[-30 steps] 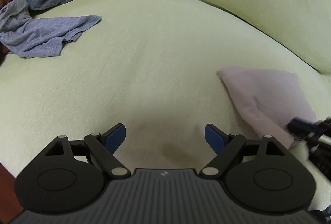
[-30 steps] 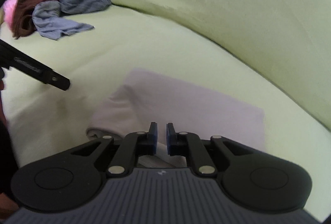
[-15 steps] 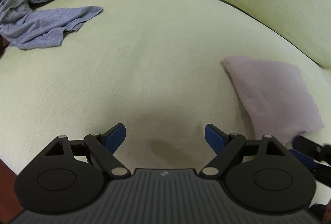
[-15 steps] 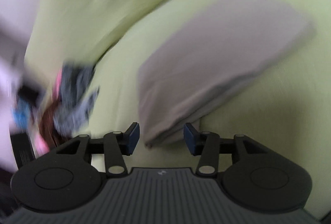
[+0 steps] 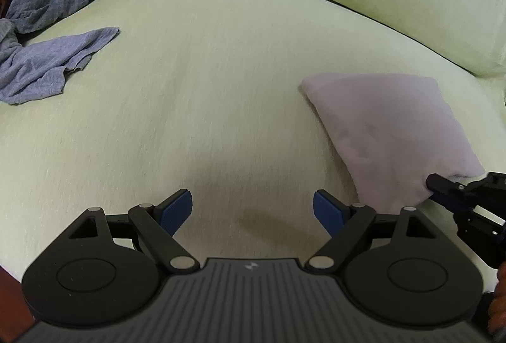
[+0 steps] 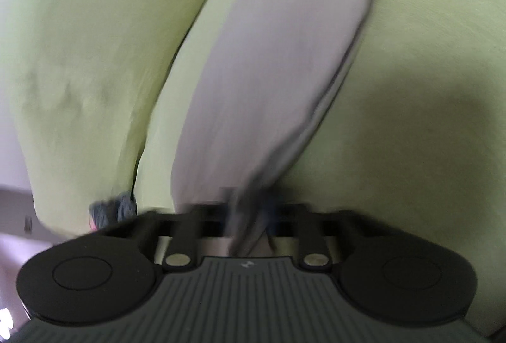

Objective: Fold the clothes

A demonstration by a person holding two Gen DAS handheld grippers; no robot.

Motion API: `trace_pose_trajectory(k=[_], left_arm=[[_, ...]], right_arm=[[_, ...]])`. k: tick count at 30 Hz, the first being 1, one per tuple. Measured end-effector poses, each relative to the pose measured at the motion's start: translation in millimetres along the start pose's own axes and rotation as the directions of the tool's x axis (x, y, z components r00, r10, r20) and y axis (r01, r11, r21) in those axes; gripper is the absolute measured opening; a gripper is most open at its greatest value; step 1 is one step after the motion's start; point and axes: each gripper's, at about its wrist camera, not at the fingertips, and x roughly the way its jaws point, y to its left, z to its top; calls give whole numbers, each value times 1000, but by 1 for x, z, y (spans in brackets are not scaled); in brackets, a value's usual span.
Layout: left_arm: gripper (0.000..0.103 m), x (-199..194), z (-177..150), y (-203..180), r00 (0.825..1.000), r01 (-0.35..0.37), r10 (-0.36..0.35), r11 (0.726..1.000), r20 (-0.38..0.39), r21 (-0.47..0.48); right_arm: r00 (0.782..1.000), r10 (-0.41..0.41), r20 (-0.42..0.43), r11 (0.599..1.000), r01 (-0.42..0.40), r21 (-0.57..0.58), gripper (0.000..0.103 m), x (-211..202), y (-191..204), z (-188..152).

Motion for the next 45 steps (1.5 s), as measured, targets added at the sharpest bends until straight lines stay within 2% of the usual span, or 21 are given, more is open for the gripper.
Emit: trace_pose_trajectory(k=[2, 5, 8, 10, 13, 16, 17, 19, 20, 21, 22, 26, 30, 33, 35, 37, 39, 41, 43, 45], left_arm=[[86, 0, 0, 2, 1000, -5, 5, 1000, -1, 0], [86, -2, 0, 3, 1000, -11, 11, 1000, 2, 2], [86, 0, -1, 5, 1000, -15, 15, 1000, 1, -8], [86, 0, -1, 5, 1000, -14, 14, 1000, 1, -4], [86, 0, -3, 5, 1000, -21, 21, 1000, 1, 7], [86, 1, -4, 6, 1000, -20, 20, 1000, -2, 3], [86, 1, -3, 6, 1000, -20, 20, 1000, -2, 2], [86, -1, -3, 5, 1000, -22, 22, 1000, 11, 11], [86, -2, -3, 4, 1000, -22, 22, 1000, 14, 14], [86, -3, -3, 4, 1000, -19, 19, 1000, 15, 16], [85, -4, -2, 3, 1000, -13, 13, 1000, 14, 15], [85, -9, 5, -13, 998, 51, -52, 998, 31, 26], [85, 1, 19, -46, 993, 107, -110, 992, 39, 60], [86, 15, 21, -69, 994, 101, -104, 990, 28, 99], [86, 24, 17, -79, 998, 53, -57, 989, 23, 142], [88, 34, 8, -81, 1000, 1, -1, 984, 0, 178], [88, 36, 1, -71, 1000, 21, -21, 989, -3, 147], [88, 35, 0, -63, 999, 37, -35, 992, -12, 121], [88, 34, 0, -61, 999, 37, -36, 992, -17, 123], [88, 33, -1, -62, 999, 33, -31, 991, -19, 126]], right_arm=[[1000, 5, 20, 999, -4, -51, 3, -24, 5, 4], [999, -5, 33, 993, 9, -118, 3, -34, 10, 6], [1000, -15, 23, 991, 18, -132, 3, -37, 12, 5], [998, -49, -25, 987, 45, -156, 2, -23, 17, 0], [997, -51, -59, 990, 43, -137, 0, -23, 11, -6], [998, -47, -33, 980, 39, -195, 0, -30, 18, -8], [998, -51, -33, 982, 44, -183, 3, -32, 15, -7], [998, -53, -21, 996, 51, -70, 10, -39, -1, 3], [999, -43, 0, 998, 43, -54, 30, -42, -3, 5], [998, -47, 42, 998, 48, -32, 45, -50, -7, 10], [995, -69, 71, 998, 70, -8, 64, -57, -12, 13], [982, -79, 169, 984, 50, 173, 62, -70, -38, 41], [968, -89, 233, 972, 33, 233, 62, -76, -50, 63], [961, -85, 265, 983, 38, 178, 60, -73, -51, 75], [964, -92, 250, 992, 67, 105, 4, -71, -49, 83], [965, -88, 245, 996, 92, -7, 3, -77, -41, 86], [964, -64, 258, 985, 103, -140, 3, -89, -27, 88], [965, -72, 253, 965, 131, -227, 3, -102, -15, 85], [960, -127, 250, 947, 193, -258, 3, -104, -16, 82], [954, -189, 231, 943, 242, -229, 6, -94, -27, 84]])
